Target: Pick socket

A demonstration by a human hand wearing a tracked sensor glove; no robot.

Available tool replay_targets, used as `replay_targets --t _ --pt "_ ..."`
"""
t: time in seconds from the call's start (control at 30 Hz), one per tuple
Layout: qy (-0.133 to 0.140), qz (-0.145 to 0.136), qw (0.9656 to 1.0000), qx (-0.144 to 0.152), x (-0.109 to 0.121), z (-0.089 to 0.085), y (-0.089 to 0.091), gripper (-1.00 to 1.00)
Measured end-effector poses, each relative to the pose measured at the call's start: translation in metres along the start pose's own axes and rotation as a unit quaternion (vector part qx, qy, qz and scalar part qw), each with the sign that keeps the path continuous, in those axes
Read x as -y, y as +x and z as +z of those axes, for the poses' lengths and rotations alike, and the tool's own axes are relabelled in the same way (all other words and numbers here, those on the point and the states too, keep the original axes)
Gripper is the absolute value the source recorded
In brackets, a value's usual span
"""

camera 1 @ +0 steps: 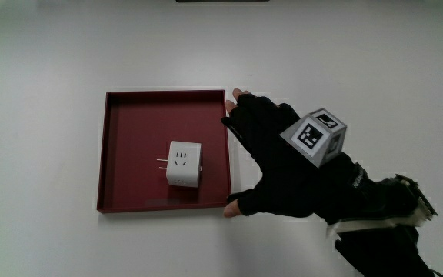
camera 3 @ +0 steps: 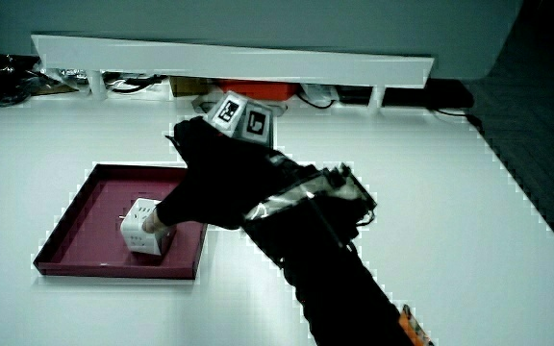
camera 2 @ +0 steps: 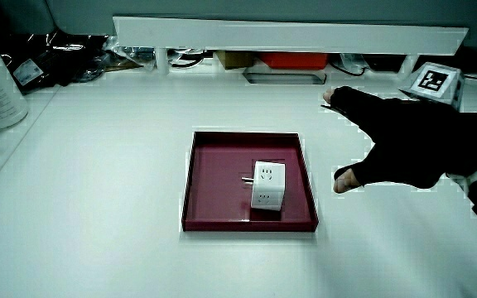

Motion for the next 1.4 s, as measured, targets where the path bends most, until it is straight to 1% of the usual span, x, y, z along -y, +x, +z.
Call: replay_targets --t 0.03,0.07,0.1,0.23,0.3,0.37,0.7,0.73,0.77,0.8,0.87,0.97,1.0,1.1,1.17,1.2,1.27,1.3,1.33,1.4 --pt "-0.003 -0.008 0.9999 0.006 -0.004 -0.002 0.003 0.0" --pt "-0.003 -0.005 1.0 0.001 -0.007 -0.002 0.002 0.0" --pt "-0.005 -0.009 0.9999 0.001 -0.011 -0.003 0.002 0.0" --pt "-0.014 -0.001 0.9998 -0.012 -0.025 -0.01 0.002 0.0" --pt "-0.024 -0.011 0.9996 -0.006 -0.034 -0.016 0.003 0.0" --pt "-0.024 -0.005 0.9997 -0.008 -0.042 -0.022 0.004 0.0" --pt "-0.052 -0.037 0.9979 -0.009 -0.075 -0.05 0.014 0.0" --pt "-0.049 -0.042 0.9979 -0.007 -0.077 -0.052 0.015 0.0" --pt "-0.053 -0.044 0.9976 -0.004 -0.08 -0.055 0.017 0.0" --pt "-0.059 -0.045 0.9972 -0.011 -0.083 -0.058 0.019 0.0" --pt "-0.064 -0.053 0.9965 -0.01 -0.09 -0.064 0.023 0.0" --pt "-0.068 -0.06 0.9957 -0.017 -0.098 -0.072 0.024 0.0" --pt "-0.076 -0.063 0.995 -0.016 -0.102 -0.077 0.028 0.0" --pt "-0.081 -0.079 0.9934 -0.019 -0.108 -0.086 0.033 0.0" --pt "-0.082 -0.079 0.9933 -0.02 -0.11 -0.088 0.033 0.0" --pt "-0.084 -0.074 0.9934 -0.025 -0.111 -0.09 0.034 0.0" --pt "-0.087 -0.078 0.993 -0.019 -0.113 -0.092 0.035 0.0" --pt "-0.085 -0.085 0.9926 -0.02 -0.114 -0.095 0.037 0.0" --pt "-0.086 -0.078 0.9929 -0.025 -0.114 -0.095 0.037 0.0" --pt "-0.085 -0.08 0.9929 -0.026 -0.115 -0.097 0.039 0.0"
